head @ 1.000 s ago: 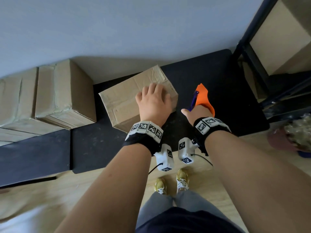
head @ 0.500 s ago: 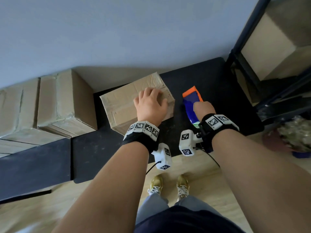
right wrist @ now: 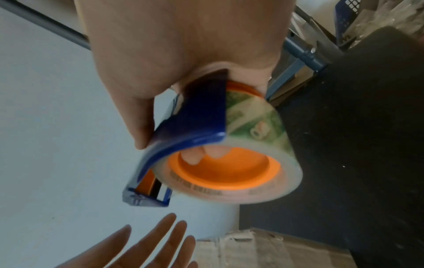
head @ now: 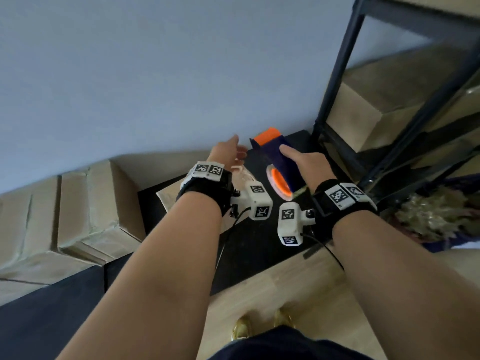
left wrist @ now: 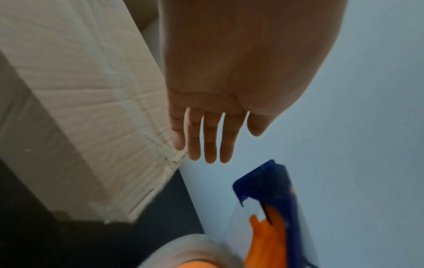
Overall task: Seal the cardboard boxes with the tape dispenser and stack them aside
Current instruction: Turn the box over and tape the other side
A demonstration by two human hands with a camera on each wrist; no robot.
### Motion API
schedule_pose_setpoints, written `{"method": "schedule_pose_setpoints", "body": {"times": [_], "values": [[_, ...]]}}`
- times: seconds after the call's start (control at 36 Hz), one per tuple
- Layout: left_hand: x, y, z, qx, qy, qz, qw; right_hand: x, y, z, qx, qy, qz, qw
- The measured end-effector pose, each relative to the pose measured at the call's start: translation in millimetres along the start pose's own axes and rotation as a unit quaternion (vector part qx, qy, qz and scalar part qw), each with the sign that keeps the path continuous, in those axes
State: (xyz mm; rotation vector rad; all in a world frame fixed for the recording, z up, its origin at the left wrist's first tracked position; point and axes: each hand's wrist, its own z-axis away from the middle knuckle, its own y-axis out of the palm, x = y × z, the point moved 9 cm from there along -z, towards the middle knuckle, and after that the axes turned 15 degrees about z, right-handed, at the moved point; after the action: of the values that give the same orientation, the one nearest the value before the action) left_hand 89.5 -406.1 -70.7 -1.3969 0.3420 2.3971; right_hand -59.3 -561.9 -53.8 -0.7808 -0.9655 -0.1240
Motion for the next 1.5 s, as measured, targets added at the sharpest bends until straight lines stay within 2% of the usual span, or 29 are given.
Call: {"method": "schedule_pose_setpoints", "body": {"times": [0.08,0.17,0.44,0.56,0.72,0.81,1.03,1.08,1.17,1.31,1.39,1.5], "values": [[-5.4,5.7,1.5,0.049,-0.025,0.024,0.998,6.4,-2.0,6.2,0.015,-0.020,0.012,1.000],[-8.9,5.9,2.0,0.067,-0.026,0.043,0.997,6.6,-1.2,10.1,0.022,-0.021,0.008,1.000],[-6.9,-5.0,-4.1,0.071,0.010,-0.015,0.997,8.5,7.3,20.4,0.034,-0.023,0.041,0.998],[-3.8,-4.6,-5.5,0.069,0.007,0.019,0.997,8.0,6.7,22.7,0.035,-0.024,0.033,0.999],[8.4,-1.1,-2.6,0.078,-0.066,0.136,0.985,8.3,5.8,25.1,0.049,-0.029,-0.006,0.998],[14.7,-0.1,-7.3,0.110,-0.083,0.123,0.983,6.0,7.2,25.4,0.053,-0.026,-0.014,0.998],[23.4,-0.2,-8.7,0.099,-0.098,0.122,0.983,5.0,9.9,26.5,0.059,-0.026,-0.001,0.998],[22.5,-1.5,-11.3,0.084,-0.076,0.104,0.988,5.8,8.6,27.5,0.057,-0.030,0.001,0.998],[28.5,-6.7,-13.2,0.050,-0.089,0.108,0.989,5.8,6.9,28.2,0.055,-0.033,0.002,0.998],[27.4,-0.2,-12.4,0.073,-0.107,0.091,0.987,3.0,6.9,27.1,0.063,-0.020,-0.008,0.998],[23.3,-0.6,-13.0,0.049,-0.085,0.086,0.991,-0.5,9.2,25.7,0.069,-0.013,0.004,0.998],[12.4,-5.8,-19.6,0.014,-0.034,0.022,0.999,-0.9,13.3,24.0,0.077,-0.013,0.017,0.997]]}}
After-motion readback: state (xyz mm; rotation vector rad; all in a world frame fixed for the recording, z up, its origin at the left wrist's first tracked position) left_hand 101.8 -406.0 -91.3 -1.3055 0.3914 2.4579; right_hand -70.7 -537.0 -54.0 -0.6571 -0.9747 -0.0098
